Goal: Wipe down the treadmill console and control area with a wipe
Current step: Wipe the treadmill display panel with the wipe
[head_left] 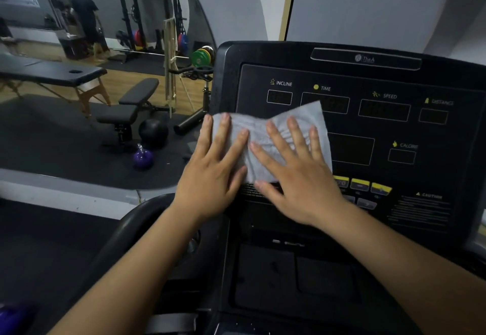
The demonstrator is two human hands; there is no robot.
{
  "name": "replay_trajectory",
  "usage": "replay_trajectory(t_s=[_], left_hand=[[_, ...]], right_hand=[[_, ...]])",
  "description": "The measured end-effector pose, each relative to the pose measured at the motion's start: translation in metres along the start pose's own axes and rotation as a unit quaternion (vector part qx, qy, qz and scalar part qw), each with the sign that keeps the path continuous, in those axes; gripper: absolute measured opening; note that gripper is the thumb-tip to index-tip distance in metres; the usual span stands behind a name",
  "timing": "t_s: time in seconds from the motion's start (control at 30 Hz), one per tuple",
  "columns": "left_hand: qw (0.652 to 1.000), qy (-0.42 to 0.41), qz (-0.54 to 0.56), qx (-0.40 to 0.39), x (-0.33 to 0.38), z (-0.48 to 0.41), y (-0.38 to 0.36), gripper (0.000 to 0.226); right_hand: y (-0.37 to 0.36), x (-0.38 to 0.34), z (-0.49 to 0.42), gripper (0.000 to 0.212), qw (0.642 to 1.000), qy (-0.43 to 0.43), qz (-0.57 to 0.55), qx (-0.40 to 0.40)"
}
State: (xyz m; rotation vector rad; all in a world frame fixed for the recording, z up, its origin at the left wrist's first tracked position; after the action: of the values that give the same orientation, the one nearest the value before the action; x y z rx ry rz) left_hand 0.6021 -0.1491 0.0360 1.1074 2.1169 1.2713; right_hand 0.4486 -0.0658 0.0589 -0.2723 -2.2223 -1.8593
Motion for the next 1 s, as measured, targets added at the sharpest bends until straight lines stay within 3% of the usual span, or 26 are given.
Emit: replay_trajectory(t_s=[0.23,0.53,0.73,0.9,1.0], left_hand=[[0.997,-0.061,0.039,-0.022,0.000,0.066,-0.030,0.053],[0.999,-0.036,0.014,0.011,0.006,0.013,-0.004,0.051],[0.995,-0.079,0.039,-0.049,0.039,0.076,-0.038,0.057],[0.993,-0.089,0.019,-0.076,0.047,0.043,-0.029,0.066],[0.995,-0.053,0.037,-0.079,0.051,0.013,-0.013,0.064]], right_hand=[[-0.050,-0.020,0.055,0.059,0.994,0.090,0.013,-0.055],[-0.014,-0.006,0.017,0.056,0.999,0.012,-0.028,-0.014],[-0.063,-0.027,0.089,0.064,0.995,0.049,-0.023,-0.080],[-0.042,0.005,0.064,0.060,0.998,0.012,-0.023,-0.059],[-0.025,0.015,0.046,0.062,0.998,-0.023,-0.036,-0.042]])
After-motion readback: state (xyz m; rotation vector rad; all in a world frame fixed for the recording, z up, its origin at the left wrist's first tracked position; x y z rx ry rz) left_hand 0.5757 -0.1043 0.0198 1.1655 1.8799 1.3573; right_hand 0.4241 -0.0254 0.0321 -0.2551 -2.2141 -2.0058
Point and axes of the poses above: each hand's wrist, its own z-axis away from the middle knuckle, its own y-axis out of the back of the hand, x = y × z, the point moved 4 cm from there along -z, towards the middle knuckle, and after that the axes turned 12 degrees about -x, right-handed, at the moved point
